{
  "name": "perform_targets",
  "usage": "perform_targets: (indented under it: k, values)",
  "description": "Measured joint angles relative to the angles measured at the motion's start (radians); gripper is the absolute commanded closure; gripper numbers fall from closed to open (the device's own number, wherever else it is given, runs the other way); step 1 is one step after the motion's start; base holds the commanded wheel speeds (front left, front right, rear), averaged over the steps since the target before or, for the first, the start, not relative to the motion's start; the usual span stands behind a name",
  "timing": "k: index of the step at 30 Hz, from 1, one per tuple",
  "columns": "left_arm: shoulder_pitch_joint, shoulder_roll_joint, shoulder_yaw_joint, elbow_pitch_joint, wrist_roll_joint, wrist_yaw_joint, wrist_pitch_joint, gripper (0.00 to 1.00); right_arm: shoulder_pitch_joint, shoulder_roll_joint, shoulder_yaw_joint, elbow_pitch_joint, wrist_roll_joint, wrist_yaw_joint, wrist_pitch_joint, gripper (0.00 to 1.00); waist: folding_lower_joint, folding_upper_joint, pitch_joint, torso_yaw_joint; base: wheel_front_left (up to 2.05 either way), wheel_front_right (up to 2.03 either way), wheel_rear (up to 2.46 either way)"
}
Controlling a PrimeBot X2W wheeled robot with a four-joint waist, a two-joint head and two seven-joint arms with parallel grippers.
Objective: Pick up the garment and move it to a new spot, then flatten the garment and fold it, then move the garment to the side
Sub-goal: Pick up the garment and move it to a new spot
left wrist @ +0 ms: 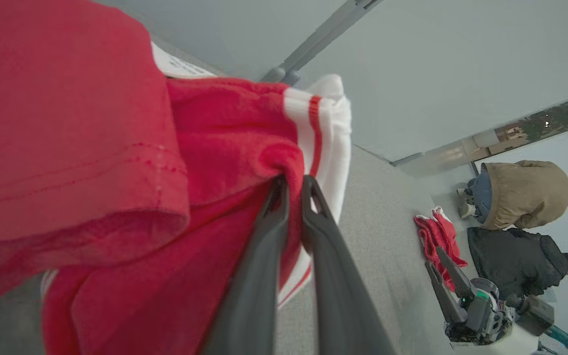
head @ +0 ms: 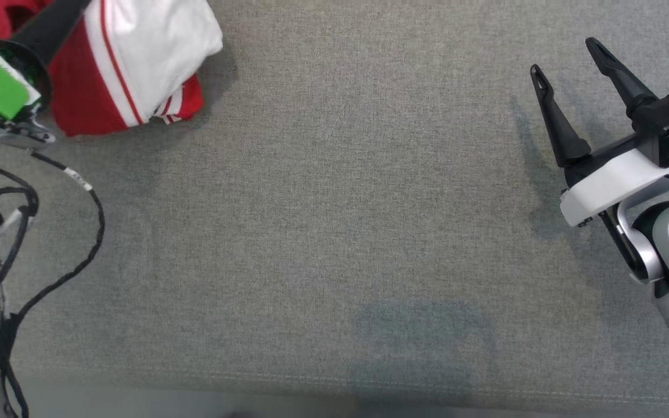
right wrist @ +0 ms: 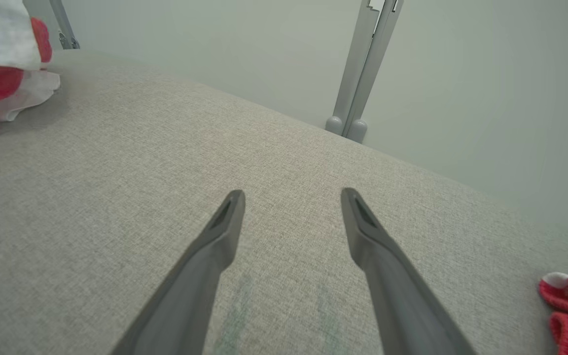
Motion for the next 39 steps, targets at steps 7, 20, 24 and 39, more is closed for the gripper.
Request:
perform_targets:
  k: [7, 20, 24, 39]
  values:
    - [0.001, -0.09, -0.13, -0.131, -0.001, -0.025, 0.054, 1.0, 0.018, 0.049, 0.023, 0.032, 0.023, 0.0, -0.032, 0.0, -0.0001, 0.0, -0.064, -0.004, 0.0, 0.0, 0.0]
    - [0.081, -0.289, -0.424, -0.236, 0.05, -0.001, 0.056, 1.0, 0.091, 0.107, 0.055, 0.091, 0.053, 0.0, -0.079, 0.0, -0.0001, 0.0, -0.165, -0.096, 0.0, 0.0, 0.0]
    - [0.135, -0.267, -0.479, -0.203, 0.122, 0.009, 0.02, 1.0, 0.112, 0.114, 0.066, 0.1, 0.055, 0.0, -0.08, 0.0, -0.0001, 0.0, -0.191, -0.139, 0.0, 0.0, 0.0]
    - [0.249, -0.239, -0.59, -0.035, 0.321, 0.033, -0.134, 0.0, 0.202, 0.098, 0.082, 0.11, 0.071, 0.008, -0.078, 0.0, -0.0001, 0.0, -0.285, -0.257, 0.0, 0.0, 0.0]
